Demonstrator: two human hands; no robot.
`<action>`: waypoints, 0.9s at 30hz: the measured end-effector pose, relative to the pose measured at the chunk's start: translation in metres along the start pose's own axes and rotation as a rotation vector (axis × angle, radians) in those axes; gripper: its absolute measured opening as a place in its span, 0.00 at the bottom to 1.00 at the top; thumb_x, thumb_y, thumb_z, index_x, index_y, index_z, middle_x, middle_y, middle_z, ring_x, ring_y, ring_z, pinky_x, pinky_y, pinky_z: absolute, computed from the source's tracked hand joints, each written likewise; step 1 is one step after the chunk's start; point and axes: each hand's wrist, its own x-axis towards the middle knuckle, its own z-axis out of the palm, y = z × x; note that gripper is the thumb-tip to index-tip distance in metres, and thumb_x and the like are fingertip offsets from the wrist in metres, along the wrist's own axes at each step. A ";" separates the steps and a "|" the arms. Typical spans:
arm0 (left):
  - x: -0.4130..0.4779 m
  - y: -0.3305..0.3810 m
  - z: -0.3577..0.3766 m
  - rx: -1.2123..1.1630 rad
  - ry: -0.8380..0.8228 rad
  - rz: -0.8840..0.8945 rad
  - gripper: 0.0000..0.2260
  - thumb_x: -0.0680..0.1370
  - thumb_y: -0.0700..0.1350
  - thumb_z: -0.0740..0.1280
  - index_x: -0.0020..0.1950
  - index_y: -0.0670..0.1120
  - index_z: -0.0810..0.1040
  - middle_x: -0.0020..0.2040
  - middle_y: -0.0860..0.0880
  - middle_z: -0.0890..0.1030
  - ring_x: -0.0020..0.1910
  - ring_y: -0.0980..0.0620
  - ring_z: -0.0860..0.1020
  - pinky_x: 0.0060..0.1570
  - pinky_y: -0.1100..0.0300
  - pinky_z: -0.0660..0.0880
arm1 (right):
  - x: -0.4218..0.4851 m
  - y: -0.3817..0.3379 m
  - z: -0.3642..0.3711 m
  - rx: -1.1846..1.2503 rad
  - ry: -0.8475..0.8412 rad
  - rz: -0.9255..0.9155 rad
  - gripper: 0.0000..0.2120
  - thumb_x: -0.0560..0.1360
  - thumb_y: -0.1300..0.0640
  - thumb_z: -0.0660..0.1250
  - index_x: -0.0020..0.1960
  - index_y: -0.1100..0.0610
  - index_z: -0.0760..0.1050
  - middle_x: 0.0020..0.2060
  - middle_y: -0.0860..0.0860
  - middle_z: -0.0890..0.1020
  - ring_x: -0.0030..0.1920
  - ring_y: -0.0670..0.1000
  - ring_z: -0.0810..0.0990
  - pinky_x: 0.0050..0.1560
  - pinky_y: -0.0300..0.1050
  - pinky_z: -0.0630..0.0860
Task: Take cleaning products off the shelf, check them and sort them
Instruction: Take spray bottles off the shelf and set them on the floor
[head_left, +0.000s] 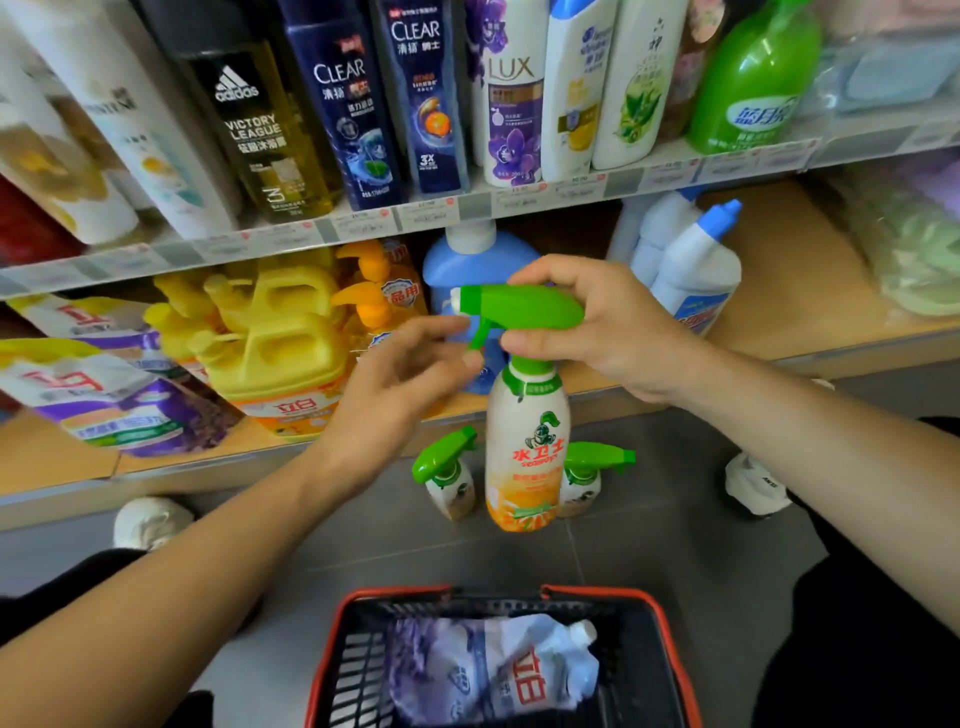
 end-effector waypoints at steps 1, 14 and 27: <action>0.001 0.005 -0.004 0.013 0.038 0.065 0.20 0.74 0.47 0.74 0.64 0.45 0.78 0.56 0.41 0.85 0.55 0.48 0.82 0.53 0.49 0.79 | -0.002 0.001 0.002 -0.048 -0.022 0.005 0.16 0.67 0.57 0.80 0.51 0.49 0.80 0.41 0.43 0.83 0.43 0.42 0.80 0.45 0.37 0.77; -0.001 0.010 -0.013 0.119 0.063 0.115 0.09 0.73 0.47 0.71 0.49 0.43 0.83 0.36 0.48 0.86 0.36 0.54 0.84 0.41 0.60 0.83 | -0.011 0.000 0.014 -0.251 -0.034 -0.050 0.21 0.68 0.60 0.80 0.58 0.52 0.81 0.48 0.45 0.84 0.48 0.41 0.81 0.55 0.45 0.79; -0.006 0.016 -0.013 0.269 0.111 0.317 0.07 0.74 0.42 0.76 0.50 0.43 0.85 0.40 0.44 0.86 0.38 0.42 0.84 0.41 0.39 0.81 | -0.014 0.001 0.013 -0.241 -0.036 -0.090 0.20 0.68 0.58 0.80 0.58 0.52 0.80 0.52 0.52 0.85 0.53 0.52 0.83 0.56 0.54 0.80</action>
